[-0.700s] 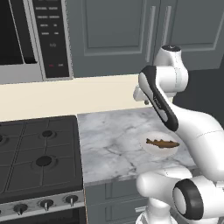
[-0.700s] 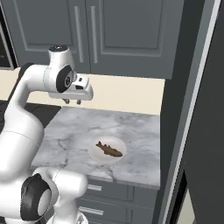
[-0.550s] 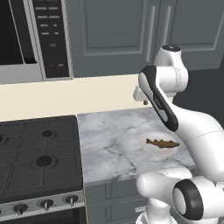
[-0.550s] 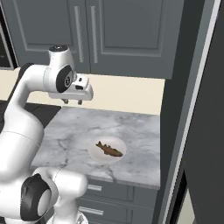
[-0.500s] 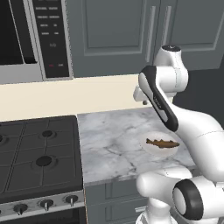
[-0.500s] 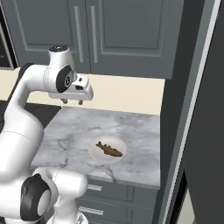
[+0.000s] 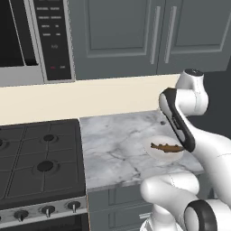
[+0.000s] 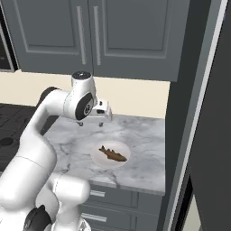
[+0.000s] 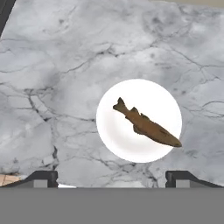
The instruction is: Place the fish on the counter behind the older fish on the same shelf of the fridge to maintain FIFO order. Close the fridge door when finished.
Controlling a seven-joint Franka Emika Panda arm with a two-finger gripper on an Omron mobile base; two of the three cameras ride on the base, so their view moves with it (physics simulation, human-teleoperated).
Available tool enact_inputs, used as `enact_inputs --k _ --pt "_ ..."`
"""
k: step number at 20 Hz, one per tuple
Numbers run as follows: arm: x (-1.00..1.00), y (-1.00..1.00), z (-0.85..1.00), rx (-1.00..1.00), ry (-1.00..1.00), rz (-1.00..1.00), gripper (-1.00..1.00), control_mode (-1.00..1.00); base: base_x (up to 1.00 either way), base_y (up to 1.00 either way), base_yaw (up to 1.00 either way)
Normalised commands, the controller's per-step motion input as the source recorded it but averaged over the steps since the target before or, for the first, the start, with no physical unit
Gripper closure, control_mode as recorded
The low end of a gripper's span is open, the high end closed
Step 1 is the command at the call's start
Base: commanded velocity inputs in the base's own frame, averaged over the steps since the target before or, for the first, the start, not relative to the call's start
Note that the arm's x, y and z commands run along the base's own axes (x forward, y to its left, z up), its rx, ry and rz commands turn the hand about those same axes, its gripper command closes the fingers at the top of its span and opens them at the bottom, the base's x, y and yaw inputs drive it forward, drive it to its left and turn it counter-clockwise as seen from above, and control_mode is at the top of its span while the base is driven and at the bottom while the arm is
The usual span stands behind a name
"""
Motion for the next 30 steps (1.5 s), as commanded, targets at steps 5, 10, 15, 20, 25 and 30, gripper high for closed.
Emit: enact_inputs --k 5,10,15,20,25,30 --pt "0.01 -0.92 -1.00 -0.07 0.07 0.09 -1.00 -1.00 0.00 0.00 0.00" --pt "0.03 -0.40 -0.68 -0.09 0.02 0.10 -1.00 -1.00 0.00 0.00 0.00" --pt "0.12 0.25 -0.11 -0.04 0.00 0.03 -1.00 -1.00 0.00 0.00 0.00" --pt "0.06 0.11 -0.26 -0.06 0.05 0.03 -1.00 -1.00 0.00 0.00 0.00" --pt "0.19 0.05 -0.33 -0.02 0.05 0.04 -1.00 -1.00 0.00 0.00 0.00" --pt "0.51 0.00 -0.06 0.00 0.06 0.08 -1.00 -1.00 0.00 0.00 0.00"
